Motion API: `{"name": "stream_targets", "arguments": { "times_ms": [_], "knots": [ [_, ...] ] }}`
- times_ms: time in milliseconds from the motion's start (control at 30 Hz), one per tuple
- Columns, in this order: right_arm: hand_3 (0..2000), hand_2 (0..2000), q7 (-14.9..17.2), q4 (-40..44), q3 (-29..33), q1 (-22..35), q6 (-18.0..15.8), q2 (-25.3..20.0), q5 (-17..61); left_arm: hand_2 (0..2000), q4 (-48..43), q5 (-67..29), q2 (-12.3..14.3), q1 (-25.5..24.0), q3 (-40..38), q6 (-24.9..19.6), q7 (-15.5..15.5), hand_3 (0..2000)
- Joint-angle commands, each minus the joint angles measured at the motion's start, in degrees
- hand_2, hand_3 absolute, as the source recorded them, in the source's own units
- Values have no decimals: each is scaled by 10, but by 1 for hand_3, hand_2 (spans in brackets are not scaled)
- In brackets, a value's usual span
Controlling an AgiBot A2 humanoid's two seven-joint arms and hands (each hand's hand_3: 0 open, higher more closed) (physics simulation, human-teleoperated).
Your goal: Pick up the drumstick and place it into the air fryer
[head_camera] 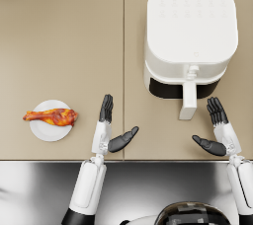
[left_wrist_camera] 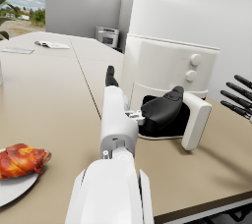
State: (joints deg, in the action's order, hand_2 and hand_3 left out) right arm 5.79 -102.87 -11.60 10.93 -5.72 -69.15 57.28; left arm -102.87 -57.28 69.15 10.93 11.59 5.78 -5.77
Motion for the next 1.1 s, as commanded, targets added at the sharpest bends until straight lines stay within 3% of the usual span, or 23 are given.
{"name": "stream_targets", "arguments": {
  "times_ms": [33,600,700,900,1100],
  "knots": [
    [0,0,0,0,0,0,0,0,0,0,0,0,0,0,0,0,0,0],
    [0,0,0,9,-17,1,0,-1,0,0,9,0,1,1,17,0,0,0],
    [0,0,-37,2,-8,21,36,-18,0,0,-23,0,-3,-16,-3,-36,36,0],
    [0,0,-55,-16,1,4,54,-20,0,0,-50,0,1,-33,-63,-55,55,0],
    [0,0,-57,9,-18,10,57,-33,153,0,-75,-153,5,-65,-137,-57,57,0]
  ]
}}
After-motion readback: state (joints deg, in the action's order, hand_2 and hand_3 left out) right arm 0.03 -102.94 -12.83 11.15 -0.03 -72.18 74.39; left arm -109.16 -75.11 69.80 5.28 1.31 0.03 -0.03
